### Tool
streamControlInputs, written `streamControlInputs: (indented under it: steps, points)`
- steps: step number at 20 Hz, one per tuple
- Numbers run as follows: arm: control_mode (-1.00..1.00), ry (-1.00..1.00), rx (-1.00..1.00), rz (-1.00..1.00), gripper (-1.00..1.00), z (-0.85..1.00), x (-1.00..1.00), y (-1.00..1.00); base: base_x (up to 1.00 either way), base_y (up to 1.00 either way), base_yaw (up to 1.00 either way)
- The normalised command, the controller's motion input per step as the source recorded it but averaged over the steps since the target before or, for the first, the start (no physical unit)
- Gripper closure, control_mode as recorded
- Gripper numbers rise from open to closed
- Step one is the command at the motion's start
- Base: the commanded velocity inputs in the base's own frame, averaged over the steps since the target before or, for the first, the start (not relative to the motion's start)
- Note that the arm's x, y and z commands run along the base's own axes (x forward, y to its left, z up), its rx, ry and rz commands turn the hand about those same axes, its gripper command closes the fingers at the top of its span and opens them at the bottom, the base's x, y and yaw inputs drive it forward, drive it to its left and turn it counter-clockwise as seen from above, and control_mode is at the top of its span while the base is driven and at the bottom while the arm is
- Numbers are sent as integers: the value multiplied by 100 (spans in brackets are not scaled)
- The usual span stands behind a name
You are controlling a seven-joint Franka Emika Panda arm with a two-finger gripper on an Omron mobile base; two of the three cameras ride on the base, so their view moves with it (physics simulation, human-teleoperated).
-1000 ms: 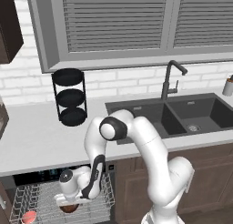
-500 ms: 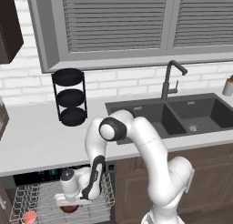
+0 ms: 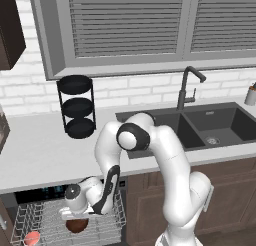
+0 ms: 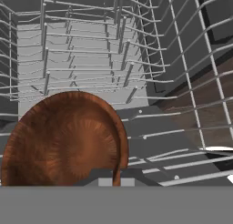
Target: Pick up the cup and bowl from the counter, place them in the dishwasher, and close the dishwasher door.
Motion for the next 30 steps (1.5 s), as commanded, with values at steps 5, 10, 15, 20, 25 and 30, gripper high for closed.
streamControlInputs:
  steps: [5, 10, 15, 20, 25, 30]
  points:
    - [-100, -15, 0, -6, 100, -1, 20, 0, 0, 0, 0]
    - [-100, -12, 0, -2, 100, -1, 19, 0, 0, 0, 0]
    - [-100, -3, 0, 0, 100, -5, -20, 13, 0, 0, 0]
    - [-100, -5, 0, 0, 100, 0, -31, 0, 0, 0, 0]
    - [-100, 0, 0, 0, -100, 0, -31, 2, 0, 0, 0]
    - [-100, -4, -1, 0, -100, 11, -27, 0, 0, 0, 0]
